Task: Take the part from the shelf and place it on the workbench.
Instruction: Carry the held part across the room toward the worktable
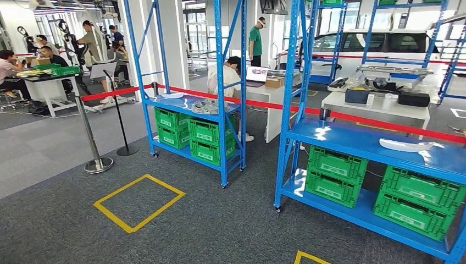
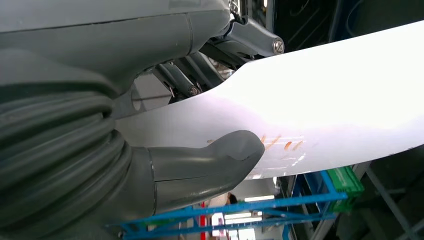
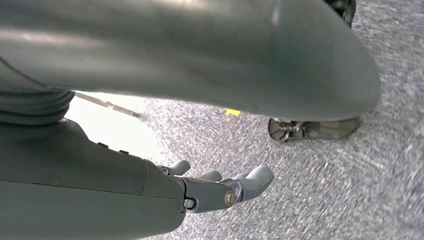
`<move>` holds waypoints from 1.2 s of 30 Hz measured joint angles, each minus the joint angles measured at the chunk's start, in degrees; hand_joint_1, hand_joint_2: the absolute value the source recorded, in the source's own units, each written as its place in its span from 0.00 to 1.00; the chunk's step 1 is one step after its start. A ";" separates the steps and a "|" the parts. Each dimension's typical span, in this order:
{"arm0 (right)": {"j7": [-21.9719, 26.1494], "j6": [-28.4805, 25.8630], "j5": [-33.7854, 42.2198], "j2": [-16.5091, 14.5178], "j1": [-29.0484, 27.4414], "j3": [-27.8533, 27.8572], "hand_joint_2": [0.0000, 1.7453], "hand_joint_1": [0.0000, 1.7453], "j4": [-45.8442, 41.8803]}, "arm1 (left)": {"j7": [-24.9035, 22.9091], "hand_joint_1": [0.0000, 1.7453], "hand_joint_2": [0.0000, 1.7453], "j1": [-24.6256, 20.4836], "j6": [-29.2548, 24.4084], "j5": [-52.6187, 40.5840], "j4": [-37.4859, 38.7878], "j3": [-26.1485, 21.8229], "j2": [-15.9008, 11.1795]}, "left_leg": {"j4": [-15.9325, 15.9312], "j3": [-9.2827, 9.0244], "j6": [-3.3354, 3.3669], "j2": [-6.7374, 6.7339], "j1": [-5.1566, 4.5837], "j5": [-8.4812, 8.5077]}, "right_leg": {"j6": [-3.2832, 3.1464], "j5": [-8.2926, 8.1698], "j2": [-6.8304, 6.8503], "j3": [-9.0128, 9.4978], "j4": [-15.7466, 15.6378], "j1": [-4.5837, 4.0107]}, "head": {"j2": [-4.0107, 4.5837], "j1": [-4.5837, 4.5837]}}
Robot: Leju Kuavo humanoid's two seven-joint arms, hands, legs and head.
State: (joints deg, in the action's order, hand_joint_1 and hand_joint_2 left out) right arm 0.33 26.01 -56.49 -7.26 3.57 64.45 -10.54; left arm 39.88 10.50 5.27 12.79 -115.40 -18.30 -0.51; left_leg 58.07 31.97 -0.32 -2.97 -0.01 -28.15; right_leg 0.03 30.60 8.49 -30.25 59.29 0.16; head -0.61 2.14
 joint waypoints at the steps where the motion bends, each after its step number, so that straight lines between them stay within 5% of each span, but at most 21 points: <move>1: 0.00 0.00 0.04 0.00 0.05 -0.02 0.00 0.00 0.00 | 0.09 1.00 1.00 0.11 0.00 -0.22 -0.31 -0.15 0.09 | -0.28 -0.27 0.18 0.46 0.17 0.20 | 0.26 0.17 -0.23 0.09 0.13 0.05 | 0.00 -0.02; 7: -0.01 0.00 0.08 0.00 0.07 -0.02 0.00 0.00 0.00 | 0.15 1.00 1.00 0.20 0.00 -0.31 -0.46 -0.21 0.15 | -0.42 -0.51 0.26 0.73 0.25 0.33 | 0.44 0.40 -1.12 0.02 0.48 0.13 | 0.00 -0.06; 10: 0.00 0.15 0.18 -0.02 -0.14 -0.02 0.00 0.00 0.00 | 0.25 1.00 1.00 -0.03 -0.80 -0.67 -1.05 -0.46 1.22 | -0.32 -0.24 0.79 3.30 0.16 0.65 | 0.45 4.26 -6.55 -4.66 9.67 0.11 | 0.00 -0.18; 11: 0.02 0.19 0.17 -0.01 -0.26 -0.02 0.00 0.00 0.00 | 0.26 1.00 1.00 -0.16 -1.07 -0.81 -1.50 -0.81 1.90 | 0.00 -0.04 0.80 5.28 0.13 0.66 | 0.25 3.79 -9.28 -5.16 9.63 0.13 | 0.00 -0.21; 14: 0.17 0.20 0.07 0.05 -0.22 -0.02 0.00 0.00 0.00 | 0.26 1.00 1.00 -0.48 -1.03 -0.92 -2.45 -2.07 2.99 | 0.66 0.78 -0.23 9.71 0.14 0.39 | -0.62 -1.37 -11.93 -1.96 0.36 -0.09 | 0.00 -0.25; 16: 0.44 0.23 0.07 -0.01 -0.07 -0.02 0.00 0.00 0.00 | 0.26 1.00 1.00 -0.47 -1.33 -1.24 -2.57 -2.77 2.94 | 0.59 0.99 -0.89 10.45 0.24 0.50 | -1.29 -1.63 -10.68 -1.69 -0.07 -0.11 | 0.00 -0.25; 18: 0.59 0.20 -0.01 -0.09 -0.15 -0.03 0.00 0.00 0.00 | 0.27 1.00 1.00 -0.47 -2.14 -1.52 -2.86 -3.80 2.76 | 2.54 1.84 -1.43 8.40 0.14 -0.88 | -2.04 -2.14 -9.37 -1.39 -0.71 0.12 | 0.00 -0.14; 20: 0.25 0.14 -0.08 -0.11 -0.38 -0.03 0.00 0.00 0.00 | 0.28 1.00 1.00 -0.58 -3.15 -1.85 -3.27 -4.83 2.68 | 8.49 4.54 -1.95 5.02 0.17 -4.63 | -2.48 -2.38 -7.94 -1.34 -1.04 0.18 | 0.00 -0.03; 22: 0.02 0.10 -0.02 -0.11 -0.57 -0.02 0.00 0.00 0.00 | 0.26 1.00 1.00 -0.62 -3.90 -2.30 -3.48 -5.72 2.76 | 14.73 7.35 -2.43 3.72 0.51 -7.38 | -2.56 -2.34 -6.28 -1.47 -1.04 0.16 | 0.00 -0.02; 23: 0.04 0.09 0.04 -0.13 -0.61 -0.02 0.00 0.00 0.00 | 0.25 1.00 1.00 -0.60 -4.10 -2.42 -3.50 -6.08 2.83 | 15.57 7.65 -2.62 3.46 0.69 -7.25 | -2.50 -2.29 -5.45 -1.50 -1.04 0.18 | 0.00 -0.02; 26: 0.44 0.09 0.25 -0.24 -0.56 -0.02 0.00 0.00 0.00 | 0.25 1.00 1.00 -0.74 -5.14 -2.51 -3.46 -6.61 2.92 | 6.65 2.75 -3.02 0.81 1.13 -2.56 | -1.92 -1.94 -3.10 -1.32 -0.84 0.30 | 0.00 -0.02; 28: 1.11 0.09 0.27 -0.25 -0.55 -0.02 0.00 0.00 0.00 | 0.22 1.00 1.00 -0.94 -6.38 -2.52 -3.16 -6.62 2.92 | 1.31 -0.05 -2.54 -1.43 1.13 -0.67 | -1.09 -1.38 -1.88 -1.00 -0.47 0.13 | 0.00 -0.08; 29: 1.47 0.09 0.27 -0.24 -0.50 -0.02 0.00 0.00 0.00 | 0.22 1.00 1.00 -0.99 -7.00 -2.39 -3.03 -6.62 2.91 | 0.62 -0.26 -2.08 -1.70 1.02 -0.54 | -0.65 -1.15 -1.29 -0.76 -0.37 0.05 | 0.00 -0.10; 31: 1.92 0.09 0.28 -0.24 -0.27 -0.02 0.00 0.00 0.00 | 0.24 1.00 1.00 -0.84 -7.89 -2.10 -3.01 -6.72 2.89 | 0.69 -0.18 -1.07 -0.20 0.89 -0.39 | 0.18 -0.85 -0.26 -0.26 -0.37 0.18 | 0.00 -0.15; 33: 2.01 0.09 0.28 -0.25 -0.09 -0.02 0.00 0.00 0.00 | 0.27 1.00 1.00 -0.71 -8.32 -2.03 -3.25 -6.85 2.87 | 0.51 -0.34 -0.28 1.25 0.96 -0.11 | 1.02 0.52 -2.28 -0.63 1.37 0.38 | 0.00 -0.19; 36: 1.64 0.21 0.26 -0.26 -0.25 -0.02 0.00 0.00 0.02 | 0.25 1.00 1.00 -0.75 -8.89 -2.57 -3.29 -6.88 2.88 | 0.42 -0.11 0.46 3.45 0.83 0.28 | 1.21 5.61 -7.37 -5.20 11.28 0.28 | 0.00 -0.23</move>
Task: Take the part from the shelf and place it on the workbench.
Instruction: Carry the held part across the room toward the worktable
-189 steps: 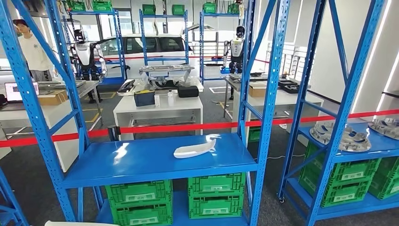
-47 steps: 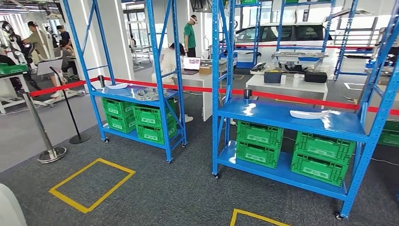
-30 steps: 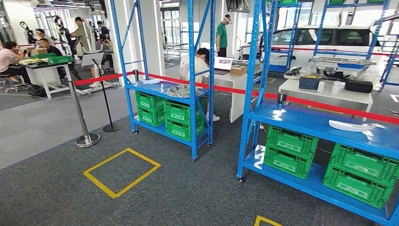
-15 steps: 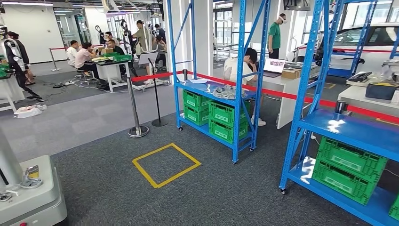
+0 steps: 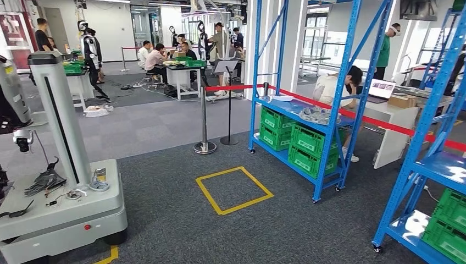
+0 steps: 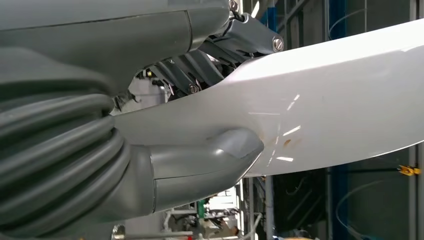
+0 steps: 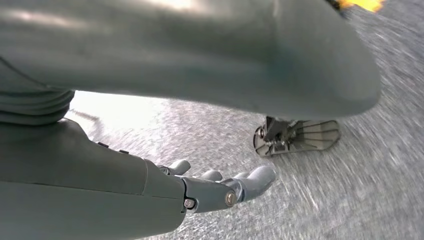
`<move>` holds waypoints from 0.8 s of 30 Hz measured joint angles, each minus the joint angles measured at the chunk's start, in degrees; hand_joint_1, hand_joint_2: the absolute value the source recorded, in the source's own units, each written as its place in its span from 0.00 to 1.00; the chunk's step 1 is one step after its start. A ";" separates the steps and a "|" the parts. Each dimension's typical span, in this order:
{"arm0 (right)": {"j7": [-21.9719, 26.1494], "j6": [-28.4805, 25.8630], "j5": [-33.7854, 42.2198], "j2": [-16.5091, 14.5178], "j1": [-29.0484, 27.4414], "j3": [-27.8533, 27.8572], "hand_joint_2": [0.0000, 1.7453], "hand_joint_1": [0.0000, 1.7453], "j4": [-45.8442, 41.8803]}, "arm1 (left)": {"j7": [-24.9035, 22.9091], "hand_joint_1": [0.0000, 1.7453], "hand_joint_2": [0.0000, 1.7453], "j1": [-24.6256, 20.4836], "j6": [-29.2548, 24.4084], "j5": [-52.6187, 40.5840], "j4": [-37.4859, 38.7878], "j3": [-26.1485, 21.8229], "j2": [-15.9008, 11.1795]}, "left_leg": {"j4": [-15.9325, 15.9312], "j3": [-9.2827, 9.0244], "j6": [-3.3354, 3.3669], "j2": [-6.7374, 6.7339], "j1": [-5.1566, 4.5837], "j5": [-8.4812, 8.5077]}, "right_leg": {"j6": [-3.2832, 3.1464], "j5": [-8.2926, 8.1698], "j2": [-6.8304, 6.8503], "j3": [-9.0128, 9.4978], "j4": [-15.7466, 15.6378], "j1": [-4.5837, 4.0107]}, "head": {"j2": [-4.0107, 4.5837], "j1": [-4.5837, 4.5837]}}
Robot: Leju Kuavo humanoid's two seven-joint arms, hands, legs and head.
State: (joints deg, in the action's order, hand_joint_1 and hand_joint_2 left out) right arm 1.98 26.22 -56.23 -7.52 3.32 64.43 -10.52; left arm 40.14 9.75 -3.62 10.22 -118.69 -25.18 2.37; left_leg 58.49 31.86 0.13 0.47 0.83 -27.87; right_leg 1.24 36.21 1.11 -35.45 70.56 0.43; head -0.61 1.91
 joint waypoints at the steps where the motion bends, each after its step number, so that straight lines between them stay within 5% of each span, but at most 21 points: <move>1: -0.14 0.04 0.00 0.00 -0.12 0.01 0.00 0.00 0.01 | 0.00 1.00 1.00 0.03 -0.49 -0.28 0.09 0.00 0.01 | 0.02 0.12 0.14 0.84 -0.16 0.07 | -0.24 0.93 -0.50 -1.68 3.11 -0.09 | 0.00 0.00; 3: -0.35 0.03 0.04 0.00 -0.32 0.02 0.00 0.00 0.01 | -0.01 1.00 1.00 0.02 -2.14 -0.66 0.26 0.00 -0.01 | 0.07 0.20 0.29 2.62 -0.49 0.17 | -1.04 -0.52 -0.90 -2.69 3.94 -0.45 | 0.00 -0.01; 6: -0.63 -0.04 0.05 0.10 -0.31 0.05 0.00 0.00 0.00 | 0.01 1.00 1.00 -0.20 -5.27 -0.82 0.28 -0.10 0.01 | 0.11 0.25 0.29 4.98 -0.71 0.28 | -3.27 -6.82 -3.87 1.57 -7.01 -1.56 | 0.00 -0.03; 8: -0.95 0.35 -0.07 0.27 -0.26 0.05 0.00 0.00 0.00 | 0.02 1.00 1.00 -0.44 -7.17 -0.91 0.17 -0.33 0.04 | 0.07 0.51 -0.04 6.23 -0.61 0.37 | -4.40 -8.04 -5.49 3.45 -11.52 -2.14 | 0.00 -0.11; 11: -1.25 0.70 -0.19 0.26 -0.10 0.06 0.00 0.00 0.02 | 0.00 1.00 1.00 -0.50 -8.36 -1.03 -0.22 -0.70 0.03 | 0.00 1.11 -0.81 7.42 -0.72 0.48 | -4.55 -8.25 -3.63 4.23 -12.93 -1.89 | 0.00 -0.16; 13: -1.32 0.48 -0.19 0.09 -0.11 0.07 0.00 0.00 0.04 | 0.00 1.00 1.00 -0.73 -8.50 -1.11 -0.54 -1.03 -0.07 | 2.78 2.41 -1.27 4.68 -0.99 -1.44 | -4.55 -8.82 -2.05 4.94 -14.16 -1.30 | 0.00 -0.12; 15: -1.37 0.38 -0.19 0.01 -0.23 0.07 0.00 0.00 0.05 | -0.02 1.00 1.00 -1.00 -8.56 -1.18 -0.61 -1.25 -0.14 | 9.37 5.54 -1.86 1.25 -0.75 -5.22 | -4.59 -8.90 -0.44 5.18 -14.55 -1.06 | 0.00 -0.05; 17: -1.46 0.38 -0.19 -0.02 -0.35 0.07 0.00 0.00 0.05 | -0.02 1.00 1.00 -0.99 -8.56 -1.23 -0.57 -1.31 -0.14 | 14.50 8.00 -2.73 0.21 -0.11 -7.01 | -4.32 -8.63 1.29 5.17 -14.42 -0.78 | 0.00 -0.05; 19: -1.49 0.38 -0.19 -0.03 -0.37 0.07 0.00 0.00 0.05 | -0.01 1.00 1.00 -0.97 -8.56 -1.27 -0.57 -1.34 -0.14 | 12.12 6.71 -3.71 -0.49 0.58 -4.71 | -3.65 -8.14 2.95 5.18 -13.92 -0.15 | 0.00 -0.05; 21: -1.45 0.38 -0.19 0.06 -0.31 0.07 0.00 0.00 0.04 | -0.01 1.00 1.00 -1.00 -8.56 -1.30 -0.54 -1.35 -0.14 | 4.77 2.88 -4.63 -3.06 1.14 -1.14 | -2.55 -7.18 4.35 5.07 -12.73 0.33 | 0.00 -0.03; 23: -1.42 0.38 -0.19 0.13 -0.28 0.07 0.00 0.00 0.04 | -0.01 1.00 1.00 -1.03 -8.56 -1.30 -0.55 -1.37 -0.13 | 1.19 1.01 -3.97 -4.86 1.27 0.14 | -1.46 -6.13 5.52 5.08 -11.60 0.35 | 0.00 -0.03; 24: -1.41 0.38 -0.19 0.16 -0.25 0.07 0.00 0.00 0.04 | -0.02 1.00 1.00 -1.02 -8.58 -1.30 -0.56 -1.38 -0.13 | 1.40 1.25 -3.21 -4.68 1.14 0.00 | -1.07 -5.82 6.10 5.26 -11.41 0.25 | 0.00 -0.04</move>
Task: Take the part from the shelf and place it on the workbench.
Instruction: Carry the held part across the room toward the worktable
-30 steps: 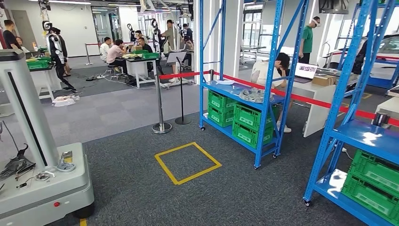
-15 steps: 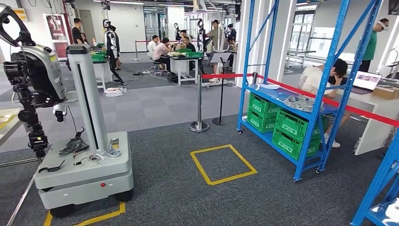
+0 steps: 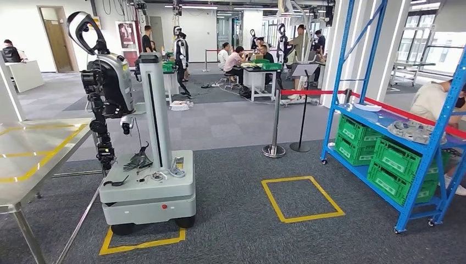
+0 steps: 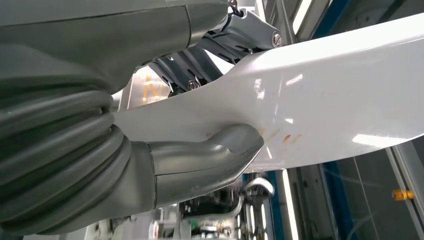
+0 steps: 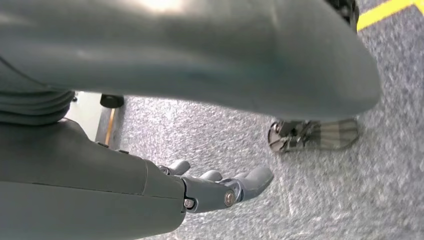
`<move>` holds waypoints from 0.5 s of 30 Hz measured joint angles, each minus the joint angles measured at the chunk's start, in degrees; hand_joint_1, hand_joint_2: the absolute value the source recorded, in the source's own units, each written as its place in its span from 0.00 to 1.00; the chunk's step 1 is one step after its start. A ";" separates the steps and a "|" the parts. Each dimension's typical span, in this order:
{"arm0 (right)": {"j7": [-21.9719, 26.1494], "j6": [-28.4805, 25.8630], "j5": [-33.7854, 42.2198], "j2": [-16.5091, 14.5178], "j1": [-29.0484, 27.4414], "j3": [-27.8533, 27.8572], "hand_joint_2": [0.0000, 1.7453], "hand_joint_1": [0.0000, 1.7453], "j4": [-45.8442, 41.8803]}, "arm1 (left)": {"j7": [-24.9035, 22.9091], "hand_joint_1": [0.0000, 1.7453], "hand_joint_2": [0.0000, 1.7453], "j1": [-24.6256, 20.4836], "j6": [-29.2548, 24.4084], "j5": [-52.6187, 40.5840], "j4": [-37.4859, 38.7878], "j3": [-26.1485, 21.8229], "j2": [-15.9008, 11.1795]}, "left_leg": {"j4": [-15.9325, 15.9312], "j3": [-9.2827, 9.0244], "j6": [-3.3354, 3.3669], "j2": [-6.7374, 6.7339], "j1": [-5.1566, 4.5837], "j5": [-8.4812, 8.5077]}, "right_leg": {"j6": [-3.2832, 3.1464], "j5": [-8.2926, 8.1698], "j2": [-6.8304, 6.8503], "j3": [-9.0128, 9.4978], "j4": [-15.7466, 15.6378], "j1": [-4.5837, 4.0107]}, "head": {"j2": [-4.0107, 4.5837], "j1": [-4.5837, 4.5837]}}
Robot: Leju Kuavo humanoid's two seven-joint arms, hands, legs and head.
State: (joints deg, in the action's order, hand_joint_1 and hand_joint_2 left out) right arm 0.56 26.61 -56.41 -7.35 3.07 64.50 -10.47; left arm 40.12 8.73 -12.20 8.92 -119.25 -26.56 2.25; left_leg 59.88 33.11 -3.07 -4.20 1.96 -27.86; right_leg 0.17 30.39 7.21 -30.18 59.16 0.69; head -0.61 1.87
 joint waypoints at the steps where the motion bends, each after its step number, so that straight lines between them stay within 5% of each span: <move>1: 0.01 0.00 0.00 -0.08 0.06 0.00 0.00 0.00 0.01 | 0.00 1.00 1.00 0.03 -0.02 0.00 -0.05 -0.03 -0.01 | 0.12 0.10 0.73 0.86 -0.03 -0.05 | 0.27 0.17 0.66 0.31 -0.02 0.08 | 0.00 -0.02; 2: 0.01 0.00 -0.01 -0.10 0.16 0.00 0.00 0.00 0.01 | 0.01 1.00 1.00 0.07 -0.03 0.00 -0.10 -0.07 -0.01 | 0.15 0.21 1.21 1.61 -0.01 -0.04 | 0.59 0.38 0.70 0.58 0.02 0.20 | 0.00 -0.05; 4: 0.01 0.01 -0.01 -0.15 0.29 0.01 0.00 0.00 0.01 | 0.01 1.00 1.00 0.02 -0.24 -0.09 -0.27 -0.13 -0.01 | 0.07 0.28 1.89 3.06 0.13 0.15 | 1.17 2.30 -1.93 -0.11 2.41 0.44 | 0.00 -0.12; 6: -0.12 0.03 -0.06 -0.16 0.25 0.02 0.00 0.00 0.01 | 0.01 1.00 1.00 -0.04 -1.12 -0.42 -0.36 -0.15 0.02 | 0.05 0.54 2.31 4.45 0.07 0.33 | 1.29 5.99 -5.66 -3.28 9.18 0.39 | 0.00 -0.19; 8: -0.22 0.02 -0.13 -0.18 0.07 0.02 0.00 0.00 0.01 | 0.01 1.00 1.00 0.09 -2.78 -0.61 -0.22 -0.15 0.05 | 0.06 0.76 2.54 6.04 -0.21 0.43 | 0.85 8.02 -6.76 -6.60 15.35 0.17 | 0.00 -0.21; 10: -0.14 0.02 -0.15 -0.19 -0.07 0.02 0.00 0.00 0.01 | 0.01 1.00 1.00 0.44 -4.70 -0.10 -0.05 -0.15 0.02 | 0.07 0.77 2.59 7.76 -0.51 0.50 | -0.03 5.70 -7.13 -6.60 14.05 -0.16 | 0.00 -0.22; 13: -0.11 0.03 -0.19 -0.20 -0.07 0.02 0.00 0.00 0.01 | 0.01 1.00 1.00 1.01 -5.92 1.31 0.20 -0.16 -0.32 | 0.03 0.75 2.28 10.00 -0.70 0.75 | -1.77 0.13 -10.33 -2.33 3.39 -0.87 | 0.00 -0.21; 15: -0.05 0.20 -0.30 -0.23 0.03 0.02 0.00 0.00 0.01 | 0.01 1.00 1.00 1.28 -5.92 2.01 0.61 -0.20 -0.72 | -0.17 1.00 1.71 11.20 -0.58 1.07 | -2.24 -0.55 -11.36 -1.26 0.62 -1.29 | 0.00 -0.22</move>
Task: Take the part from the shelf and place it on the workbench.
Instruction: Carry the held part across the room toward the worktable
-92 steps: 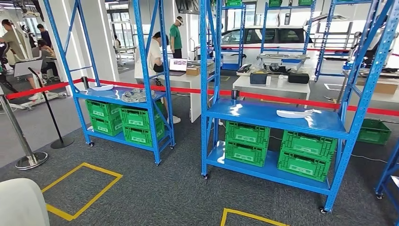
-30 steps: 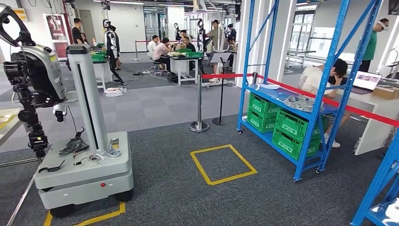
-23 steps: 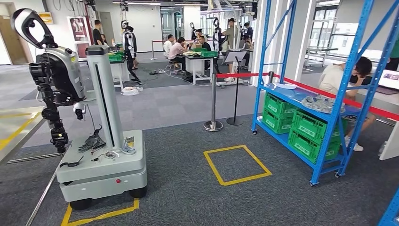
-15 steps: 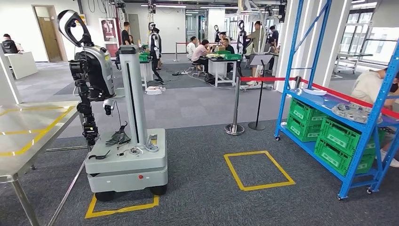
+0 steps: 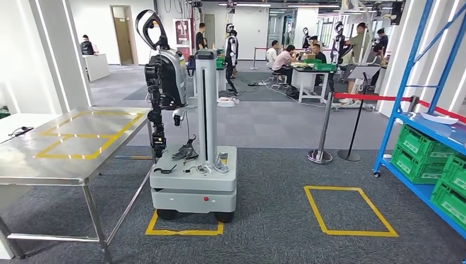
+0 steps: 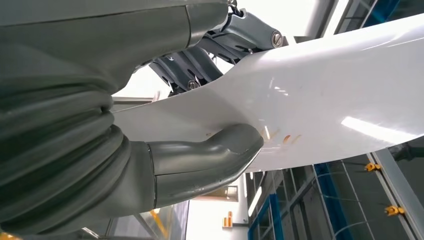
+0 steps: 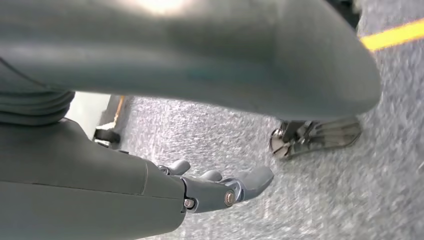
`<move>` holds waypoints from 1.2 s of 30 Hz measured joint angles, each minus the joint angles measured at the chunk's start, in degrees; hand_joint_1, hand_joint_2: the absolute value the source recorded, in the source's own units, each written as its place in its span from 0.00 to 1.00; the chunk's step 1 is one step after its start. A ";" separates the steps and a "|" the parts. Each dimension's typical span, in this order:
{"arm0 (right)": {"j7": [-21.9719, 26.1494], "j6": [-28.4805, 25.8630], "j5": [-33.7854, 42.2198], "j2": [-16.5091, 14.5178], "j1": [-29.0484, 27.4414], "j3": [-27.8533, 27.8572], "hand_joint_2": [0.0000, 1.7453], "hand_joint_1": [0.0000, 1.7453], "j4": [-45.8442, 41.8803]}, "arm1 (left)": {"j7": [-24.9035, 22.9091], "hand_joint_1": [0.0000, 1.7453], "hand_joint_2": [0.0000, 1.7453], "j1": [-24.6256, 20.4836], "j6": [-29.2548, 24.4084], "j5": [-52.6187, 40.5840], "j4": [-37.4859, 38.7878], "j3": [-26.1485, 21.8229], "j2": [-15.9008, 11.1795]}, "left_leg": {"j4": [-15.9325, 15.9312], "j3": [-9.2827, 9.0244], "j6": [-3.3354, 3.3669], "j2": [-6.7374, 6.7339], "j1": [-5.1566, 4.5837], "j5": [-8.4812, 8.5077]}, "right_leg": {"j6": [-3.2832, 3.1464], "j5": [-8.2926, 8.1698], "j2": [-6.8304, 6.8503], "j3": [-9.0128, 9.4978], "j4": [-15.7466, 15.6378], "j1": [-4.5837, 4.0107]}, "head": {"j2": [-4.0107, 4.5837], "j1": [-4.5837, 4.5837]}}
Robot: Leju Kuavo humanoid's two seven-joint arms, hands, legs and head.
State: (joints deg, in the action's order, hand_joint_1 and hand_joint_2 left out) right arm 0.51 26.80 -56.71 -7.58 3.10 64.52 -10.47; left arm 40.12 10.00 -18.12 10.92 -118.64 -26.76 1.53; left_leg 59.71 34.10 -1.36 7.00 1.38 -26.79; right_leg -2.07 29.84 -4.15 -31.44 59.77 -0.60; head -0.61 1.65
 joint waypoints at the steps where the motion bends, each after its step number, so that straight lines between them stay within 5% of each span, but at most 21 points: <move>1: 0.08 0.08 -0.07 -0.04 0.08 0.00 0.00 0.00 0.00 | -0.01 1.00 1.00 0.12 0.05 0.42 0.19 -0.12 -0.19 | -0.21 0.26 -0.39 0.65 0.00 0.20 | -0.04 -0.17 0.65 0.07 -0.25 -0.14 | 0.00 -0.03; 2: 0.14 0.15 -0.10 -0.13 0.16 0.00 0.00 0.00 0.01 | -0.01 1.00 1.00 0.25 0.15 0.85 0.33 -0.34 -0.34 | -0.27 0.46 -0.70 0.95 0.06 0.34 | -0.04 -0.37 1.46 0.19 -0.55 0.02 | 0.00 -0.01; 4: 0.13 0.13 -0.17 -0.29 0.16 0.01 0.00 0.00 0.02 | 0.01 1.00 1.00 0.22 0.46 1.46 0.56 -0.86 -0.64 | 1.11 1.33 -1.19 -1.15 -0.23 -0.76 | -0.33 -0.88 2.95 0.59 -1.42 0.34 | 0.00 0.06; 6: 0.08 0.08 -0.20 -0.38 0.03 0.02 0.00 0.00 0.02 | 0.01 1.00 1.00 -0.21 0.63 1.61 1.07 -1.05 -0.90 | 6.44 3.55 -1.54 -4.86 -0.44 -4.28 | -0.70 -1.12 4.54 0.78 -1.86 0.35 | 0.00 0.14; 8: 0.14 0.06 -0.15 -0.42 -0.06 0.07 0.00 0.00 0.02 | -0.01 1.00 1.00 -0.51 0.56 1.89 1.74 -1.04 -1.05 | 12.80 6.09 -1.87 -6.30 -0.38 -7.31 | -0.88 -1.08 6.29 0.67 -1.80 0.19 | 0.00 0.14; 9: 0.19 0.05 -0.10 -0.45 -0.07 0.12 0.00 0.00 0.02 | -0.02 1.00 1.00 -0.52 0.49 2.09 2.06 -1.04 -1.17 | 14.00 6.34 -1.97 -6.53 -0.37 -7.42 | -0.89 -1.02 7.15 0.65 -1.74 0.14 | 0.00 0.14; 10: 0.27 0.06 -0.04 -0.50 -0.05 0.19 0.00 0.00 0.02 | -0.02 1.00 1.00 -0.53 0.41 2.27 2.37 -1.03 -1.36 | 13.08 5.57 -2.03 -6.78 -0.37 -6.52 | -0.87 -0.93 7.98 0.64 -1.65 0.13 | 0.00 0.15; 12: 0.58 0.06 0.15 -0.64 0.01 0.36 0.00 0.00 0.02 | -0.01 1.00 1.00 -0.72 0.21 2.50 3.03 -0.91 -1.89 | 6.14 1.56 -1.92 -8.78 -0.43 -3.37 | -0.60 -0.63 9.52 0.72 -1.25 0.09 | 0.00 0.15; 14: 0.76 0.06 0.30 -0.77 0.08 0.52 0.00 0.00 0.02 | -0.03 1.00 1.00 -1.19 -0.08 2.73 3.80 -0.43 -2.35 | 0.58 -1.50 -1.12 -10.89 -0.61 -1.55 | -0.05 -0.09 10.74 0.68 -0.67 -0.15 | 0.00 0.12; 17: 0.14 0.06 0.30 -0.87 0.36 0.78 0.00 0.00 0.02 | -0.02 1.00 1.00 -1.63 -0.82 2.56 5.32 0.77 -3.19 | -0.31 -1.61 0.28 -9.83 -0.73 -1.17 | 0.83 0.39 12.41 0.97 -0.57 -0.29 | 0.00 0.11; 19: -0.21 0.06 0.30 -0.93 0.52 0.89 0.00 0.00 0.02 | -0.01 1.00 1.00 -1.96 -1.33 2.24 6.40 1.73 -3.73 | -0.58 -1.59 0.89 -8.51 -0.39 -0.75 | 1.80 1.52 10.42 0.78 0.83 -0.18 | 0.00 0.09; 22: -0.27 0.13 0.30 -0.98 0.45 1.05 0.00 0.00 0.02 | -0.02 1.00 1.00 -2.58 -1.62 2.02 7.50 3.01 -4.00 | -0.69 -1.05 1.44 -6.56 -0.04 -0.10 | 2.88 6.66 5.05 -3.20 9.80 0.35 | 0.00 0.02; 24: -0.29 0.15 0.30 -0.99 0.23 1.24 0.00 0.00 0.02 | -0.02 1.00 1.00 -2.77 -1.66 1.96 8.11 3.57 -4.09 | -0.63 -0.67 1.39 -4.94 0.00 0.13 | 3.01 8.11 4.44 -5.75 14.76 0.66 | 0.00 0.02; 26: -0.28 0.15 0.30 -0.99 0.07 1.37 0.00 0.00 0.02 | -0.02 1.00 1.00 -2.85 -1.68 1.93 8.57 3.88 -4.19 | -0.59 -0.55 1.13 -3.24 0.12 0.33 | 2.92 5.20 4.04 -4.73 11.89 0.90 | 0.00 0.01; 28: -0.21 0.15 0.36 -0.98 0.05 1.42 0.00 0.00 0.02 | -0.01 1.00 1.00 -2.99 -1.71 1.93 8.89 4.18 -4.28 | -0.53 -0.39 0.64 -1.74 0.21 0.53 | 2.72 1.16 1.58 -1.46 4.13 1.15 | 0.00 0.01; 30: -0.14 0.15 0.53 -0.99 0.10 1.50 0.00 0.00 0.02 | -0.01 1.00 1.00 -3.28 -1.77 1.94 9.09 4.53 -4.37 | -0.56 0.02 -0.19 -0.41 0.23 0.85 | 2.40 -0.39 -0.36 0.12 -0.18 1.11 | 0.00 0.02; 33: -0.25 0.14 0.74 -1.05 0.13 1.73 0.00 0.00 0.02 | 0.01 1.00 1.00 -4.03 -1.87 1.76 9.59 5.02 -4.61 | -0.92 0.70 -1.41 0.78 0.38 1.41 | 1.36 -0.70 1.35 0.17 -0.83 0.95 | 0.00 0.03; 36: -0.08 0.04 1.07 -1.16 0.13 1.96 0.00 0.00 0.02 | -0.01 1.00 1.00 -5.34 -2.54 1.09 10.58 6.02 -5.03 | 4.16 3.23 -1.70 -3.86 -0.01 -1.87 | 0.02 -1.31 3.97 0.13 -1.43 0.98 | 0.00 0.12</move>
State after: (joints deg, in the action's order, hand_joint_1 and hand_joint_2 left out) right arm 0.44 26.84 -55.64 -8.75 3.23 66.48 -10.45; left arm 40.11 4.66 -20.66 12.02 -108.06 -20.74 -3.50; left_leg 63.87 37.33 -3.06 3.14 1.37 -28.66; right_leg -2.05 28.53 -0.18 -31.31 58.34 0.38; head -0.61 1.77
